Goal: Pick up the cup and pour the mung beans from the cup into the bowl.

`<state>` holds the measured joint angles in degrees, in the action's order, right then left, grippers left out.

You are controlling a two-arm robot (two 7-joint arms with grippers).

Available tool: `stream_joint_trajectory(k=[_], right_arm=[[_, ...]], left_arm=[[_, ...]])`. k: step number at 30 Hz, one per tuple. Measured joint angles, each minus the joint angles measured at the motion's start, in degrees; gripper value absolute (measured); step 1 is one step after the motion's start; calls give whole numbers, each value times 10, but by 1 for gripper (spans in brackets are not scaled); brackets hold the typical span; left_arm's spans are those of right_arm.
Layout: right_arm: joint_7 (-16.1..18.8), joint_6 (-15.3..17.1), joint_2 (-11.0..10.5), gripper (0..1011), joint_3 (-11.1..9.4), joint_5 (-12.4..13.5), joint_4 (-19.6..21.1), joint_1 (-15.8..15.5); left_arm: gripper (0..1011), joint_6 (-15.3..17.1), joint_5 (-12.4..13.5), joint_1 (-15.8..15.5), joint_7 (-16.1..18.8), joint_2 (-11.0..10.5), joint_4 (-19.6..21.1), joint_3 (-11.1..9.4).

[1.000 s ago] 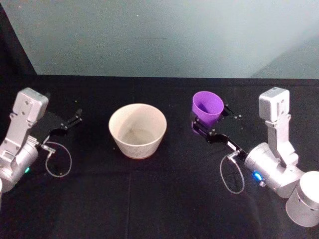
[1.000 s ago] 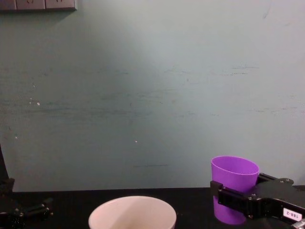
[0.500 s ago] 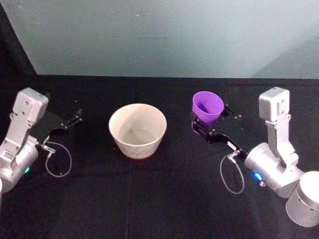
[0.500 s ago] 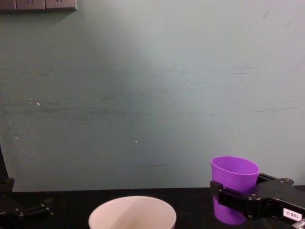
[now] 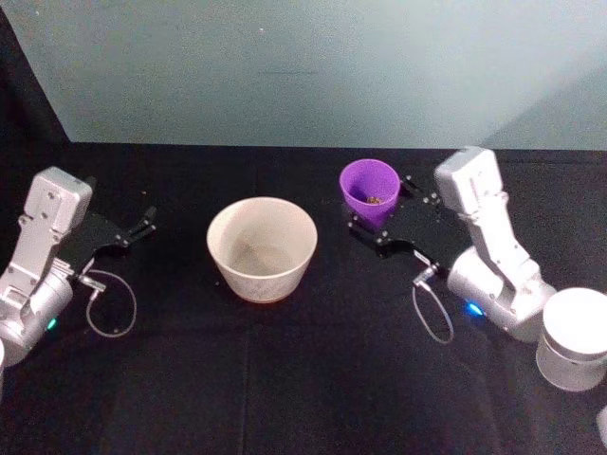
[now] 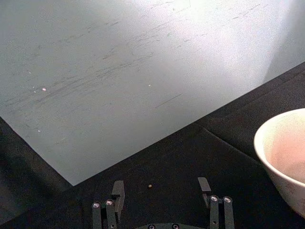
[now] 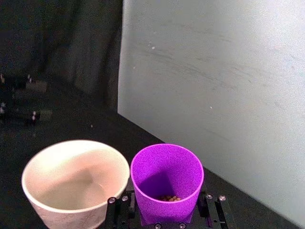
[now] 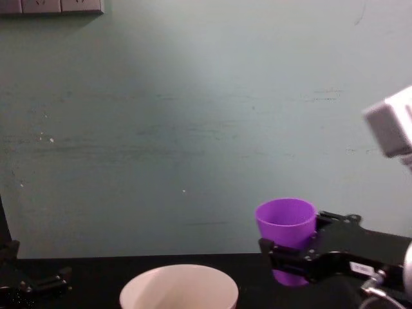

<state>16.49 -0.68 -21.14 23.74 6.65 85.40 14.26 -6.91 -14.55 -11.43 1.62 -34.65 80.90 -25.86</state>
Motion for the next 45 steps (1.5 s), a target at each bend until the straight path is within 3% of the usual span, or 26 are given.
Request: stream_joint_trajectory(k=[9,15,25,34,44,45], right_arm=[[2,22,0,724,61,-125,-25,70],[4,38,6,723,114,-223,-44,115],[6,61,11,724,164,-332,-45,151],[13,80,14,723,196,-409,-42,175],[40,103,16,724,248,-515,-38,208],[40,103,16,724,248,-515,-38,208]], left_arm=[[1000,0,0,0,0,0,0,0],[1000,0,0,0,0,0,0,0],[1000,0,0,0,0,0,0,0],[1000,0,0,0,0,0,0,0],[1000,0,0,0,0,0,0,0],[1000,0,0,0,0,0,0,0]])
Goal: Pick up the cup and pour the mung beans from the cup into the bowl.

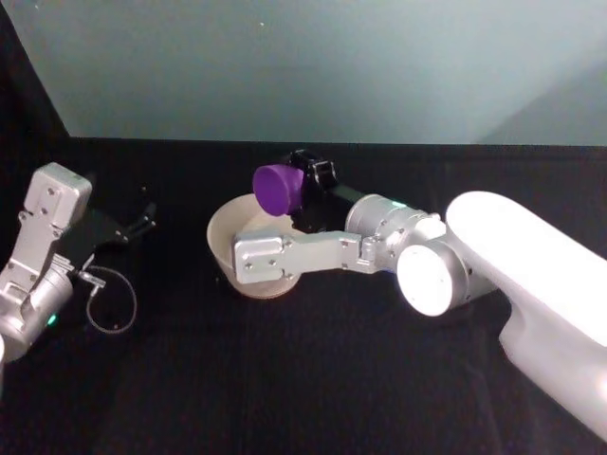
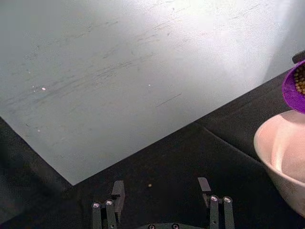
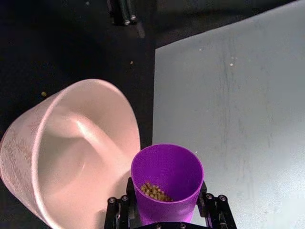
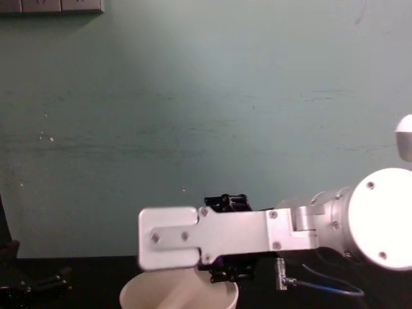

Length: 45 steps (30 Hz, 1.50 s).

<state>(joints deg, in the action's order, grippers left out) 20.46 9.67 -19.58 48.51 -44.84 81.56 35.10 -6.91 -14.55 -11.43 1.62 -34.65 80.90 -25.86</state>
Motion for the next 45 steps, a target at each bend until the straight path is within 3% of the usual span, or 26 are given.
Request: stream_joint_trajectory(k=[5,15,35,45], right_arm=[[11,10,1,724,23,-50,2,12],[21,18,3,724,43,-110,5,20],[38,15,10,723,52,-175,10,19],[43,8,14,724,44,-189,10,14]], left_arm=[[1000,0,0,0,0,0,0,0],[1000,0,0,0,0,0,0,0],[1000,0,0,0,0,0,0,0],[1000,0,0,0,0,0,0,0]])
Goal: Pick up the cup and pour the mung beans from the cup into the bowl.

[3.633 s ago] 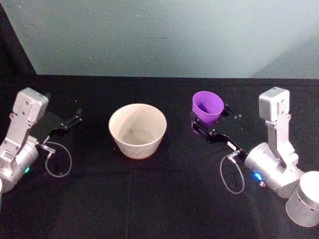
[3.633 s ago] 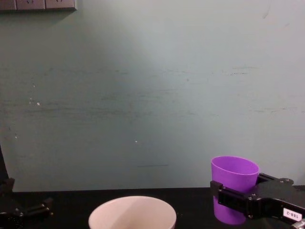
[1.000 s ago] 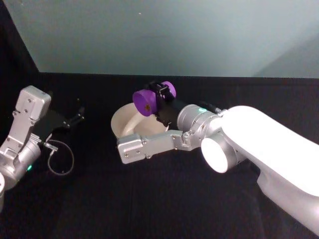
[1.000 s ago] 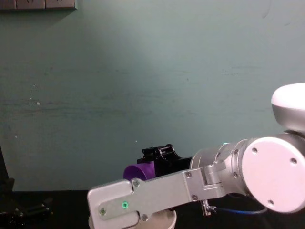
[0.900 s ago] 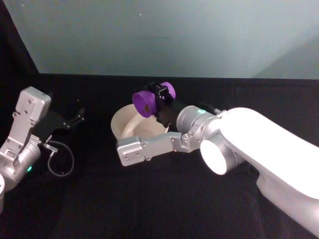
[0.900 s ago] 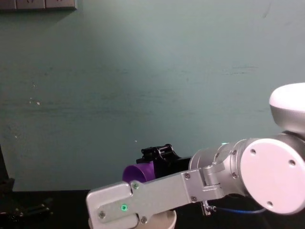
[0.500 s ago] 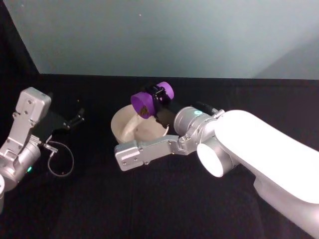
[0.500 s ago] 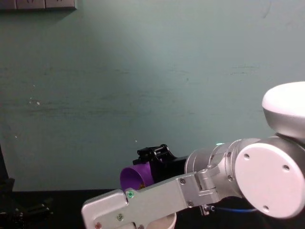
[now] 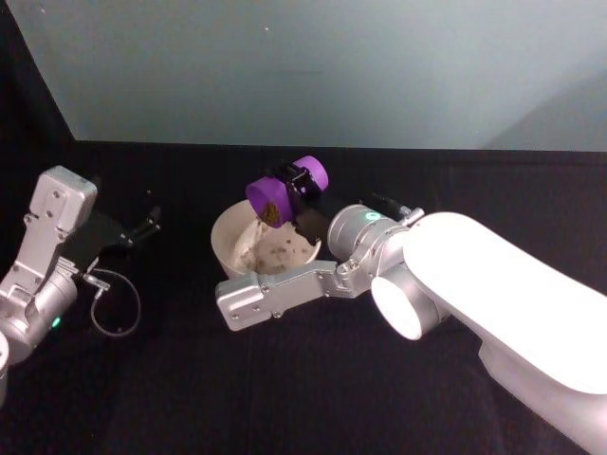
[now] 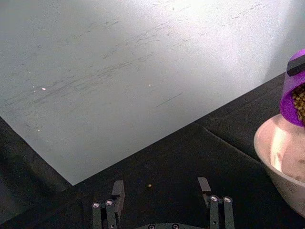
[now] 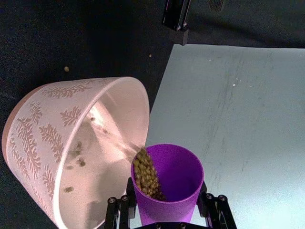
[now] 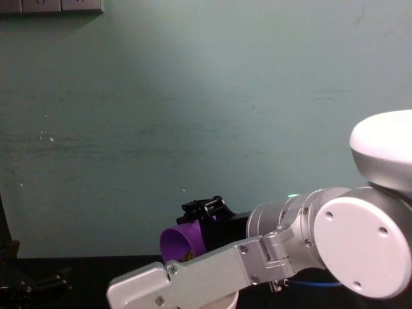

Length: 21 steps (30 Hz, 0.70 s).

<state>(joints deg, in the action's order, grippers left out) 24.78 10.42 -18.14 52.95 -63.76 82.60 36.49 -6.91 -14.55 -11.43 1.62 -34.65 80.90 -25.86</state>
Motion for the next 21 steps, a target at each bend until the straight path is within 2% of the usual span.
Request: stream_joint_trajectory(k=[21], right_arm=[[9,-11,5,723,-12,-18,1,-10]], left_arm=[[1000,0,0,0,0,0,0,0]])
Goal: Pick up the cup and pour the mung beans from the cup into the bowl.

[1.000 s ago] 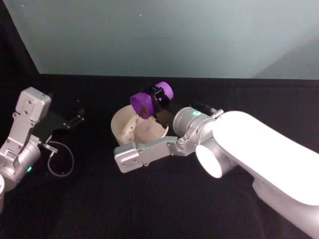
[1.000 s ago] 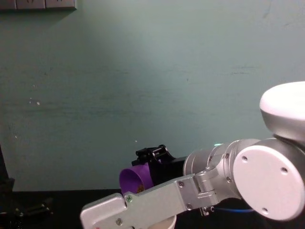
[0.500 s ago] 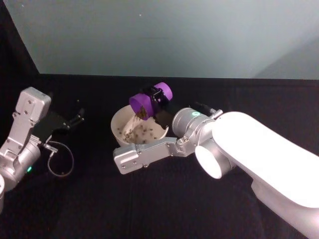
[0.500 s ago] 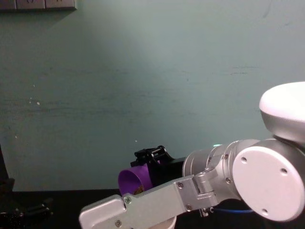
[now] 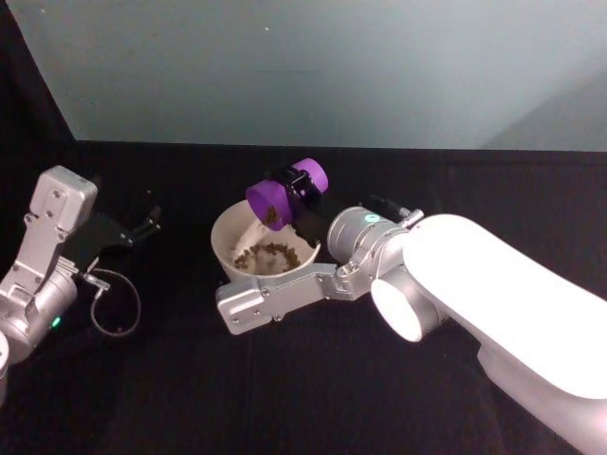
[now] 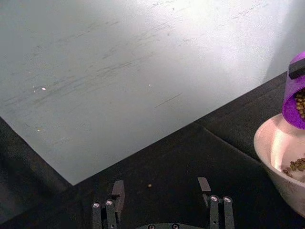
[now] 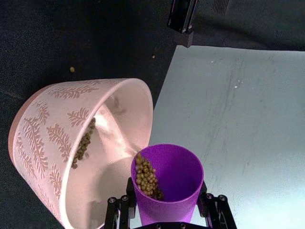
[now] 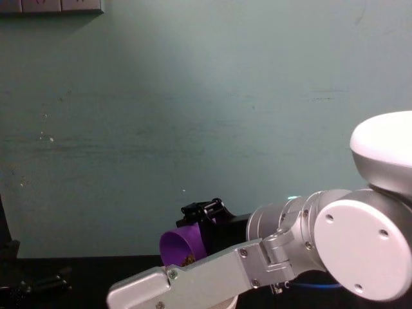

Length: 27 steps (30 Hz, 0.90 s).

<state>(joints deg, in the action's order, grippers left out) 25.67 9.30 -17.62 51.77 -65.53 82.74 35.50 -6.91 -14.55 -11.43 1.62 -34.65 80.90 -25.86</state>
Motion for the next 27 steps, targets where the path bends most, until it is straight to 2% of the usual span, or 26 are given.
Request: stream_joint_trajectory(k=[27], right_arm=[[6,-3,-2,724,2,-15,3,0]], left_arm=[[1000,0,0,0,0,0,0,0]])
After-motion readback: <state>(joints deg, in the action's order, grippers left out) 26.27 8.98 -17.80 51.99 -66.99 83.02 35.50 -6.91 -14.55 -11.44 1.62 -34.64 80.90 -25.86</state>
